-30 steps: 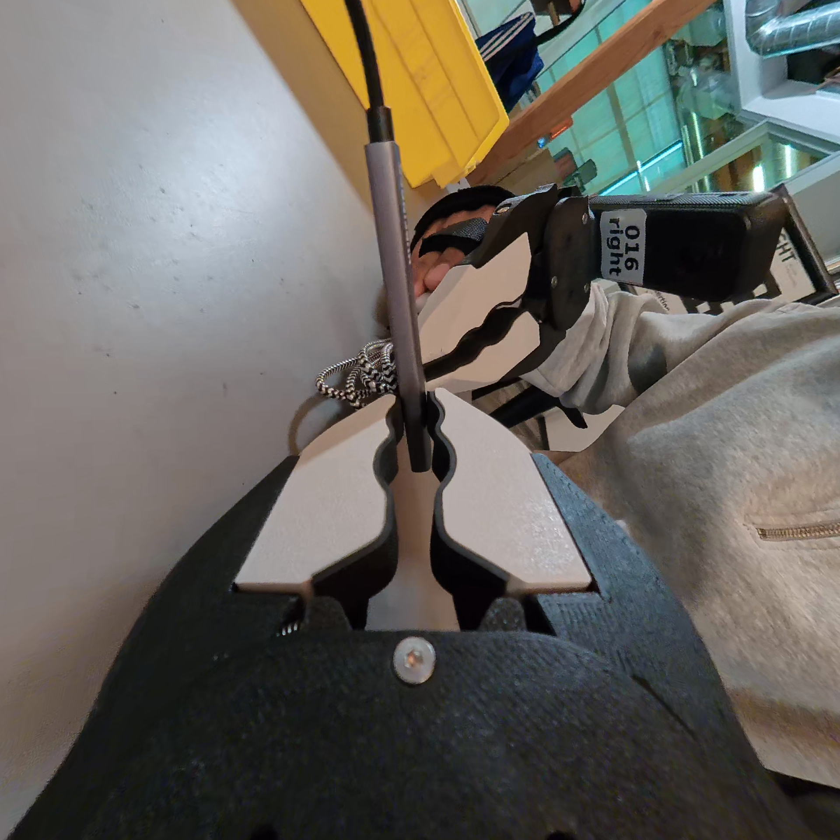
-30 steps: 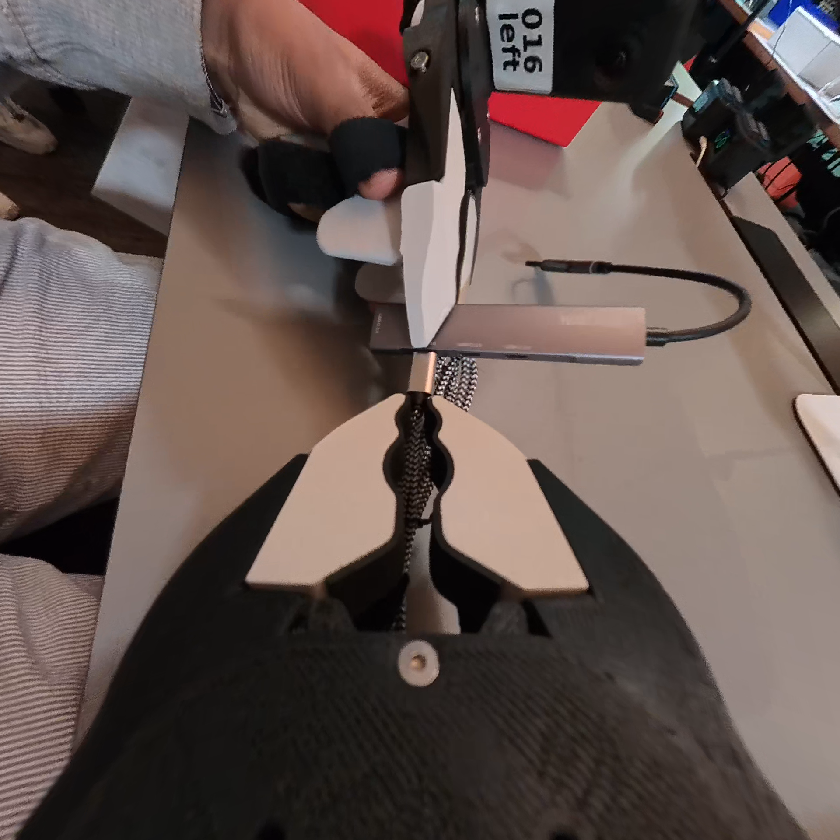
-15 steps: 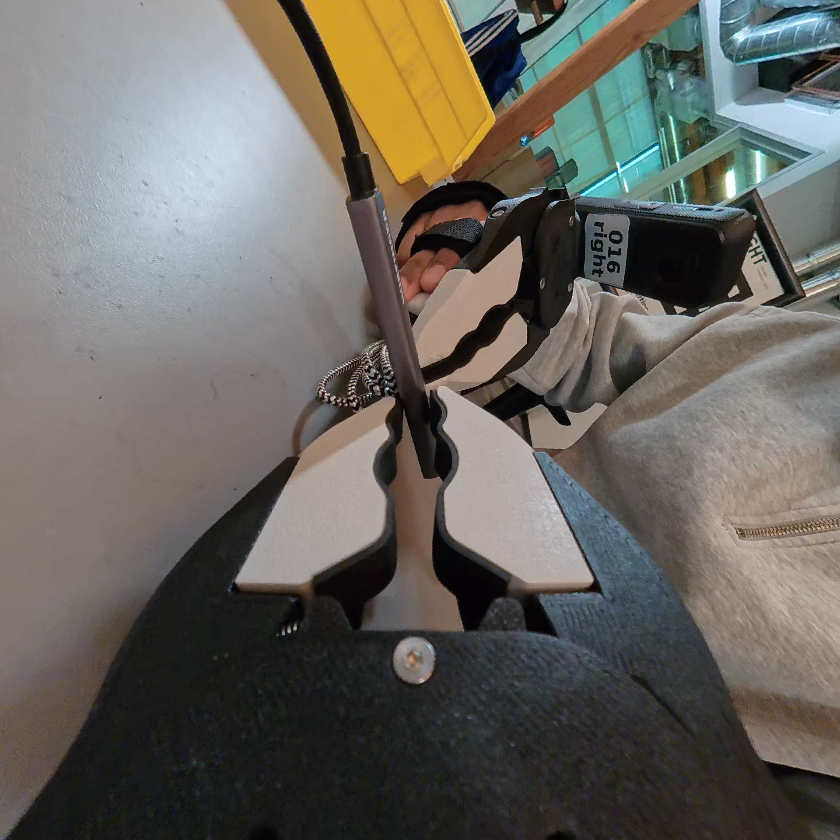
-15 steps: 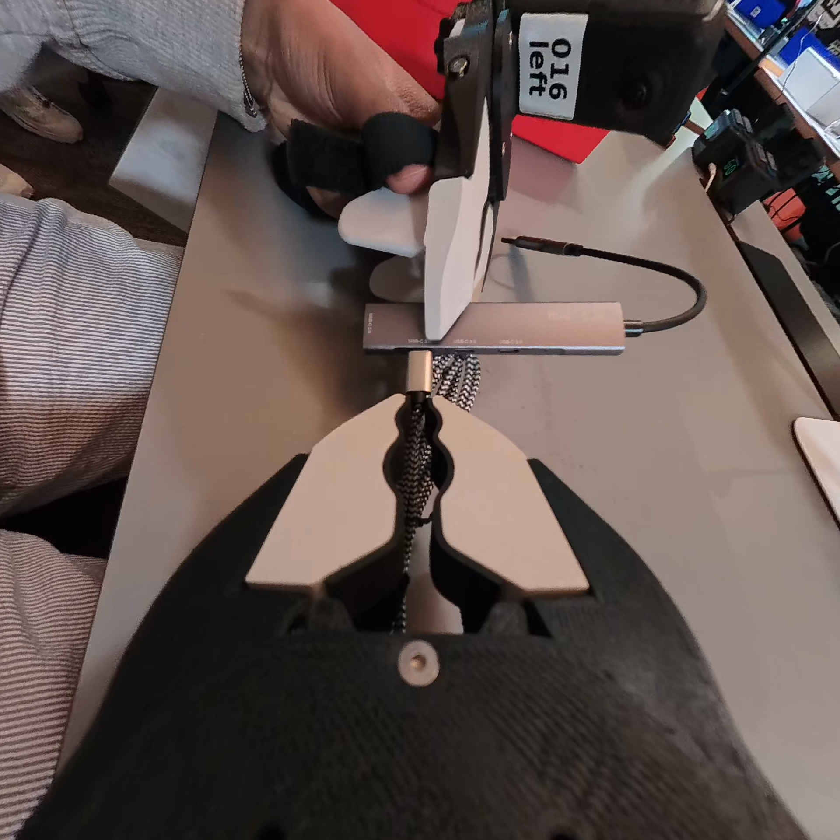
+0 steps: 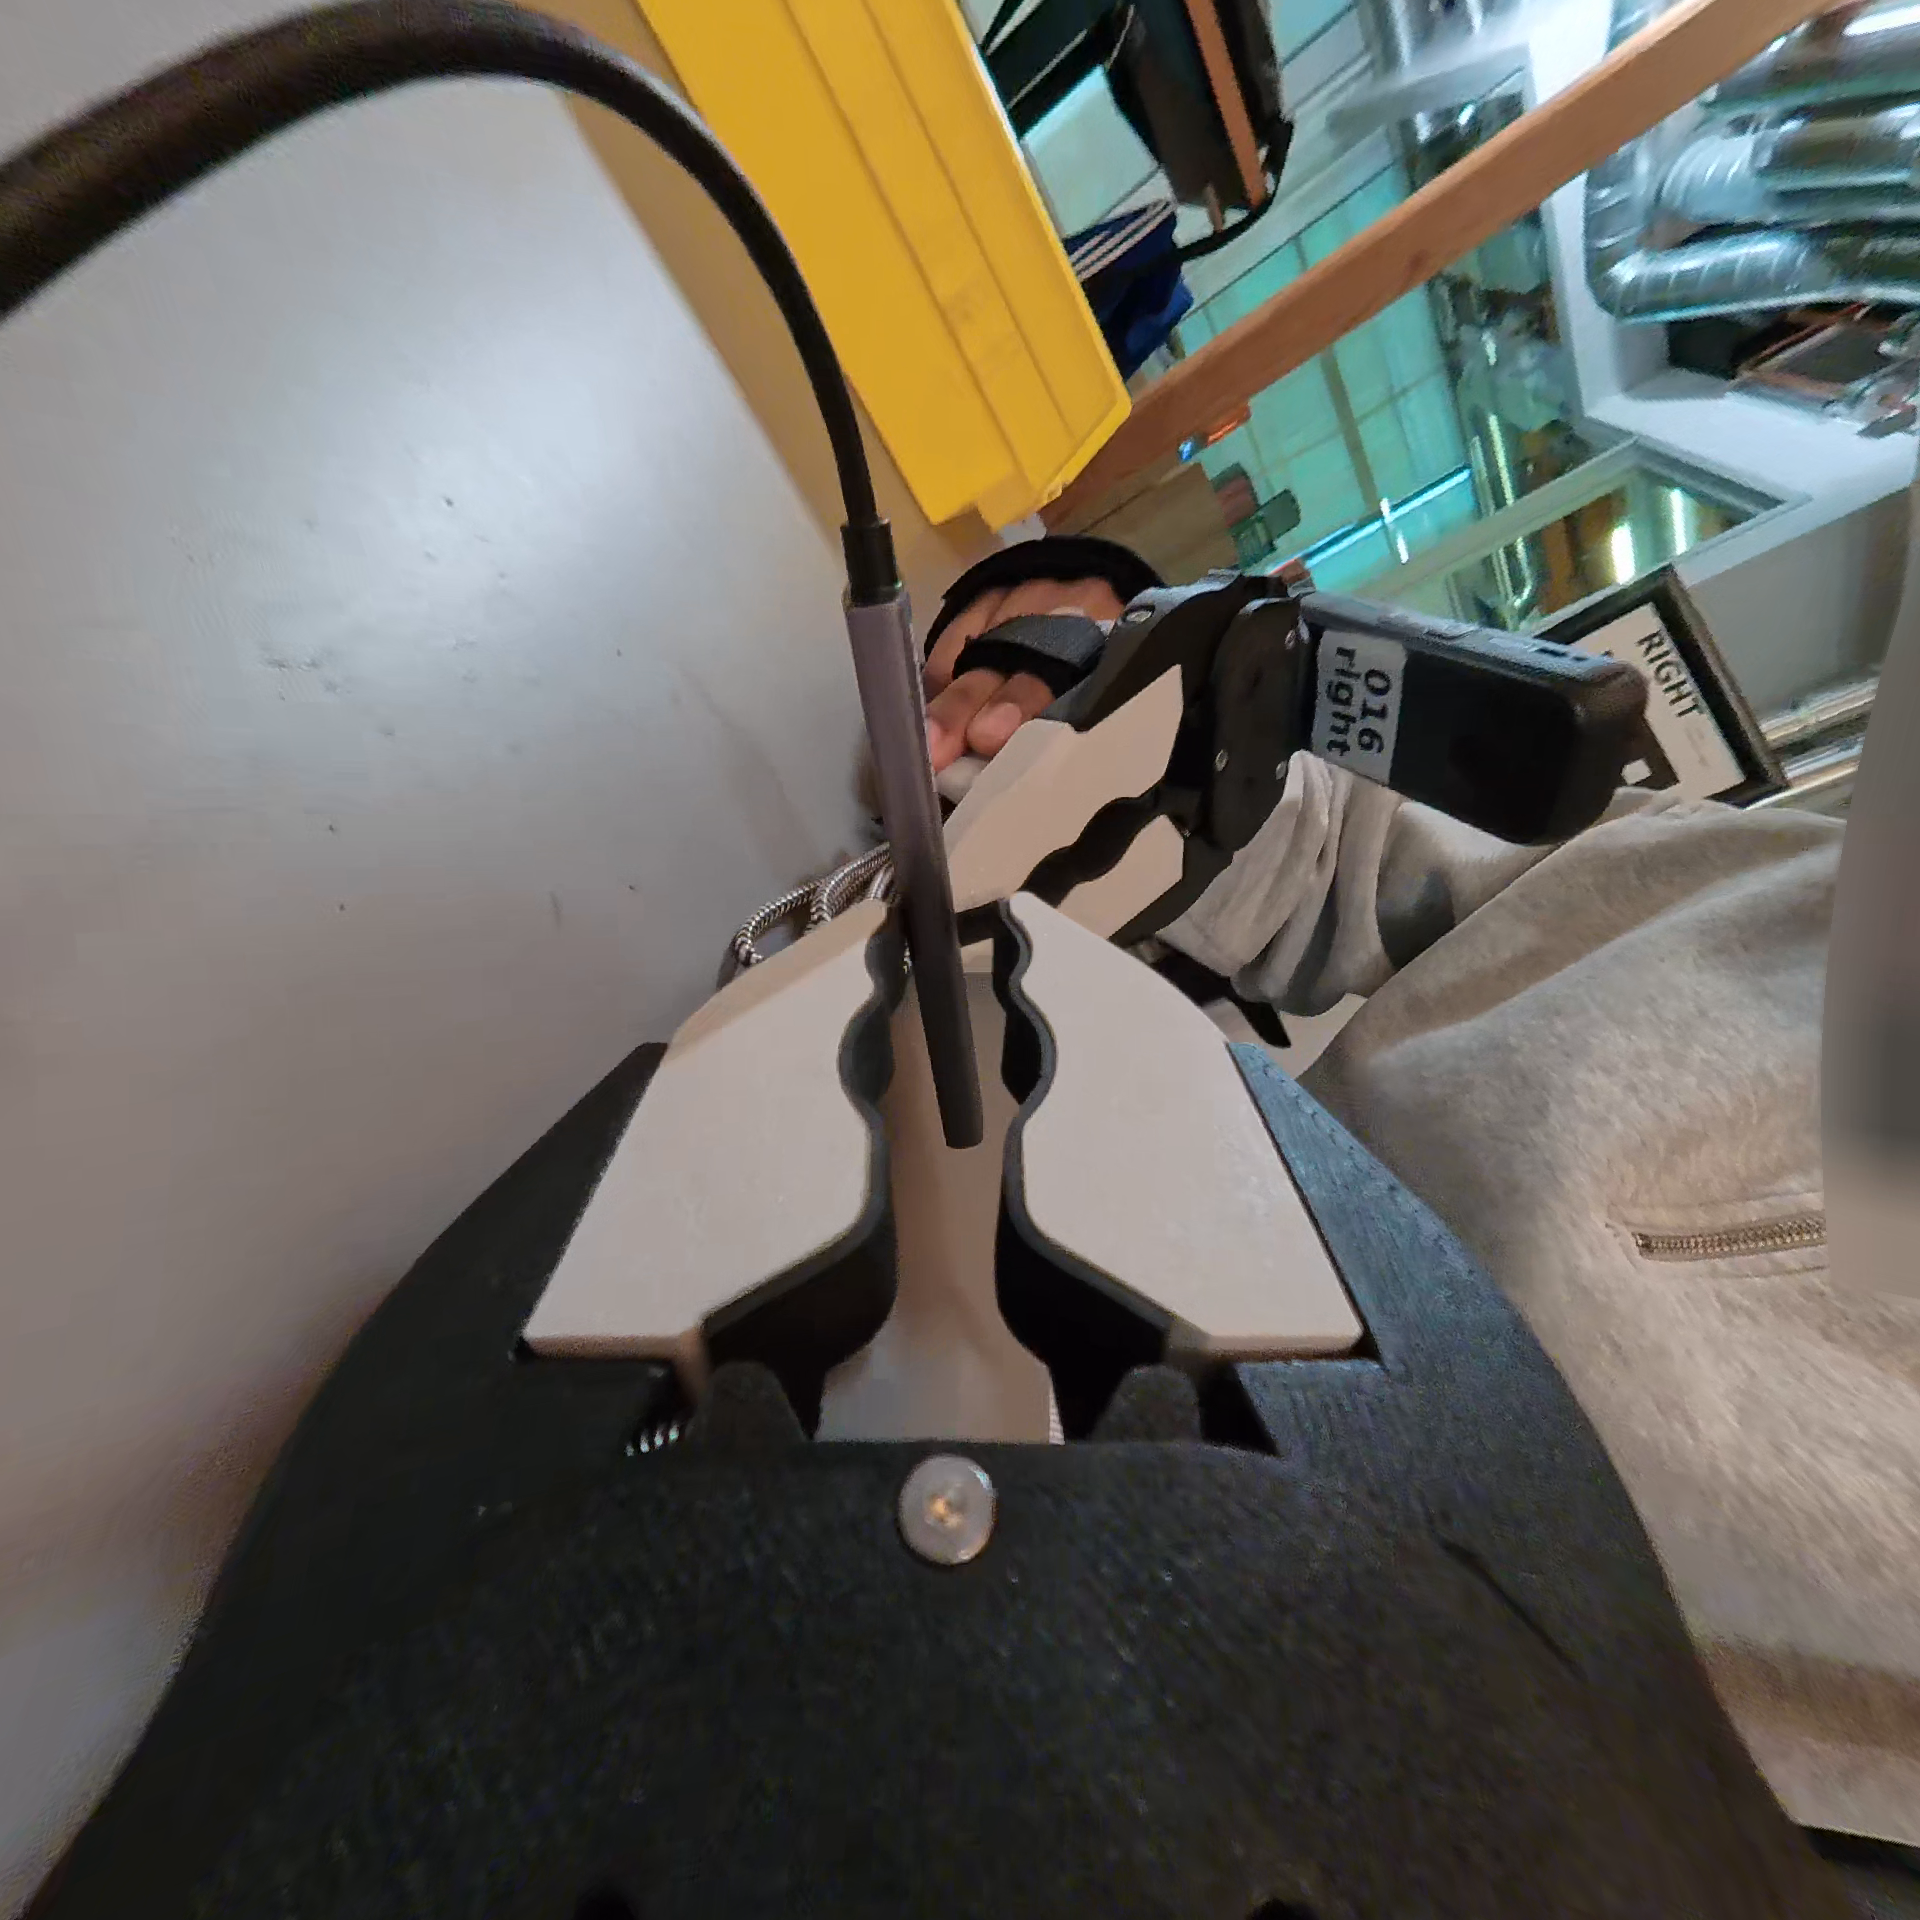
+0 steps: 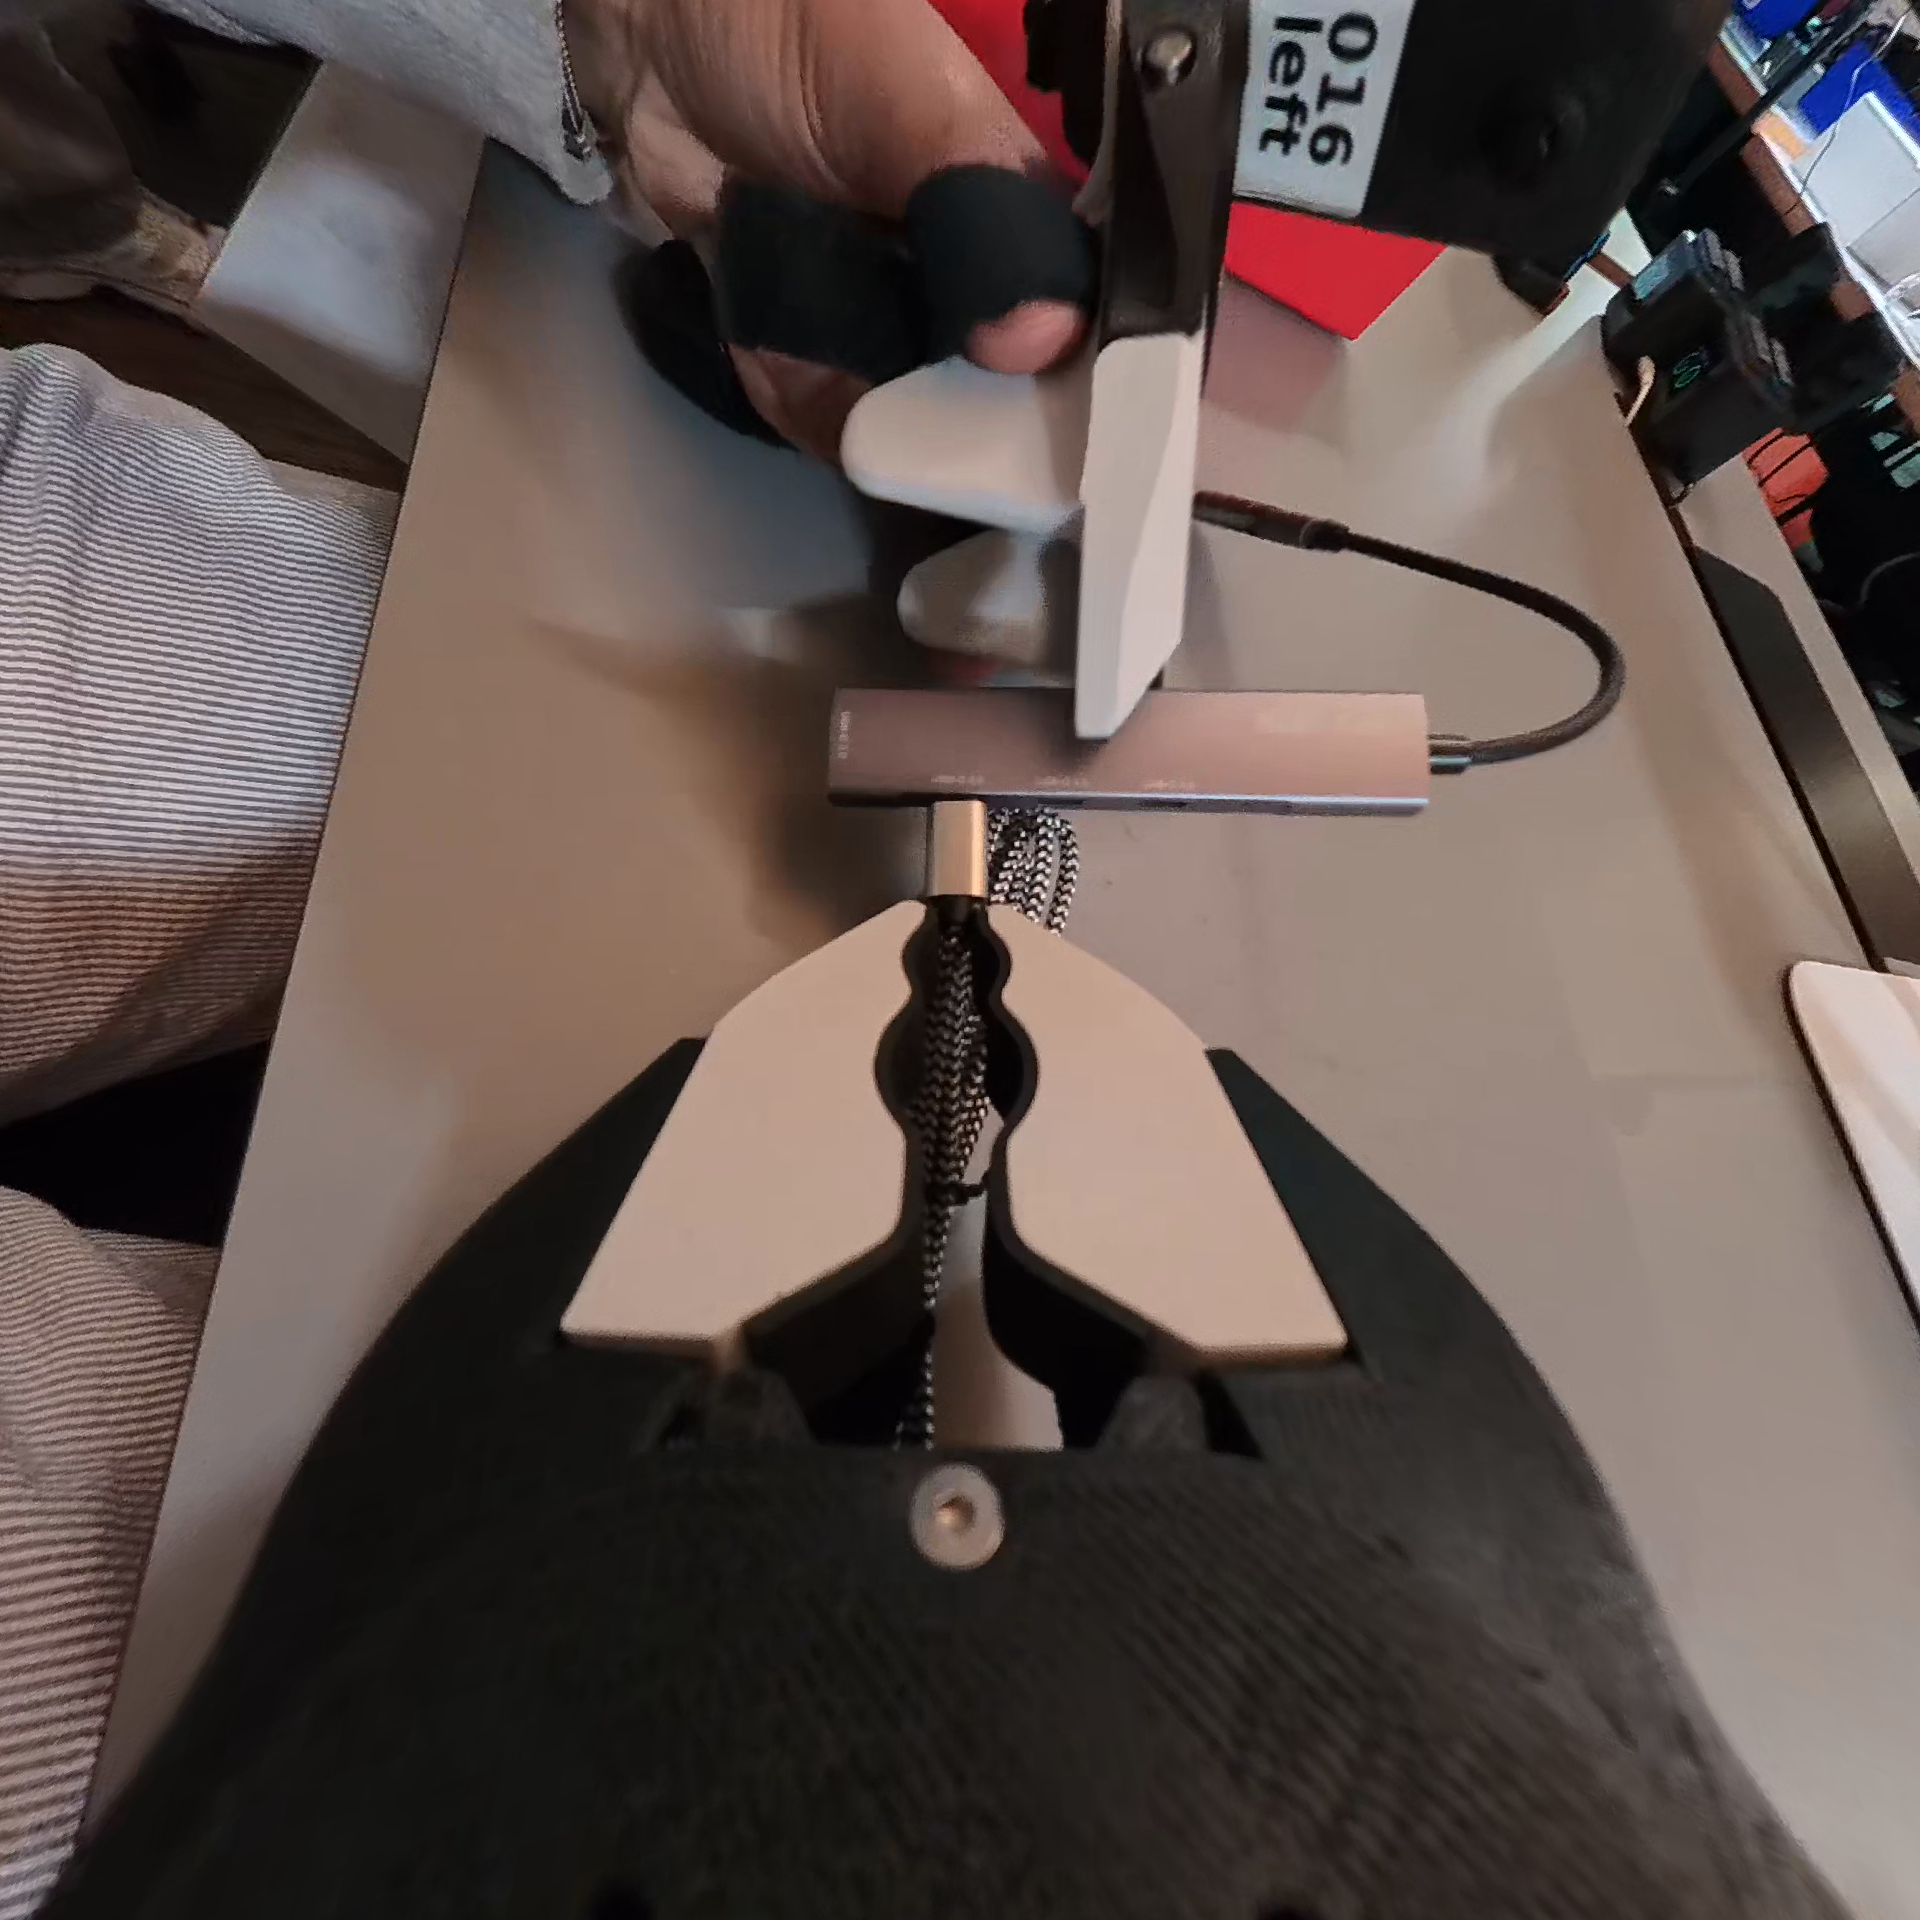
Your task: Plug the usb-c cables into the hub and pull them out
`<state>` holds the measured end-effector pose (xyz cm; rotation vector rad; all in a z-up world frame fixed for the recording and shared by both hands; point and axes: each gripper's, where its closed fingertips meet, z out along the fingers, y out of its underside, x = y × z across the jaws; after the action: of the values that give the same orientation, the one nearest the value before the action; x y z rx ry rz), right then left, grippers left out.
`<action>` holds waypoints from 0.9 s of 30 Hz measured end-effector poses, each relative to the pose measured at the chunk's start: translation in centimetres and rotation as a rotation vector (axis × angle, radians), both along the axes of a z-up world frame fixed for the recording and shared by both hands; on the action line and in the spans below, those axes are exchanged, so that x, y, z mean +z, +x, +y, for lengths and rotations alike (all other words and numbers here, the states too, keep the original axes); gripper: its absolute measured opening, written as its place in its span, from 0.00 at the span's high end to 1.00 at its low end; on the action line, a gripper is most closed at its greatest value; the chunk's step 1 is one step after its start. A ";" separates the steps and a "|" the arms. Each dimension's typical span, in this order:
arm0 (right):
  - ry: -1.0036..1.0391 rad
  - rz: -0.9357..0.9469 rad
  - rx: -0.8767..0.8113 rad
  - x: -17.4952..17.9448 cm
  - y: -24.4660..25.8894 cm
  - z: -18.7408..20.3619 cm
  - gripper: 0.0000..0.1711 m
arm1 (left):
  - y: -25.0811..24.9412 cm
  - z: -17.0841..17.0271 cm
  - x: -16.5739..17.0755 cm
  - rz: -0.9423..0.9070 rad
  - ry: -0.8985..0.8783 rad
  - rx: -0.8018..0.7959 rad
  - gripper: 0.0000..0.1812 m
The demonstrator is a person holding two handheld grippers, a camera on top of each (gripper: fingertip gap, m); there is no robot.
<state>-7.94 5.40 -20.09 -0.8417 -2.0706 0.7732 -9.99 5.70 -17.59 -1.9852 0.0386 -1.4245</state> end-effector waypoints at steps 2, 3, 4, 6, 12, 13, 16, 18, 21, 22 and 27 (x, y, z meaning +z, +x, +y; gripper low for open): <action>0.007 0.006 0.001 0.0 0.0 0.0 0.97 | 0.2 -0.1 -0.3 0.018 -0.020 -0.013 0.96; 0.011 0.008 0.000 0.0 0.0 0.0 0.97 | 0.2 -0.1 -0.4 0.017 -0.021 -0.013 0.96; 0.012 0.008 0.000 0.0 0.0 0.0 0.97 | 0.2 -0.1 -0.4 0.012 -0.026 -0.016 0.96; 0.013 0.007 -0.002 0.0 0.0 0.0 0.97 | 0.2 -0.2 -0.4 -0.005 -0.038 -0.021 0.96; 0.020 0.019 -0.016 0.1 -0.1 0.2 0.97 | 0.2 -0.2 -0.3 0.006 -0.023 -0.018 0.96; 0.023 0.026 -0.024 0.1 -0.2 0.3 0.96 | 0.2 -0.2 -0.2 0.008 -0.018 -0.014 0.96; 0.024 0.049 -0.058 0.4 -0.4 0.7 0.90 | 0.1 -0.1 -0.2 0.016 -0.005 -0.003 0.96; 0.007 0.065 -0.076 0.8 -0.5 1.0 0.87 | 0.0 0.0 0.0 0.018 0.008 0.005 0.96; -0.070 0.103 -0.084 1.9 -0.5 1.3 0.85 | -0.2 0.1 0.6 -0.009 0.040 0.015 0.96; -0.111 0.121 -0.090 2.4 -0.5 1.5 0.85 | -0.4 0.1 0.8 -0.018 0.052 0.023 0.96; -0.334 0.251 -0.143 6.4 -0.3 3.2 0.90 | -0.1 0.0 0.3 0.014 0.038 0.004 0.96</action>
<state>-8.26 8.63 -13.69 -1.0043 -1.6659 1.1038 -10.07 5.72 -17.24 -1.9635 0.0671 -1.3979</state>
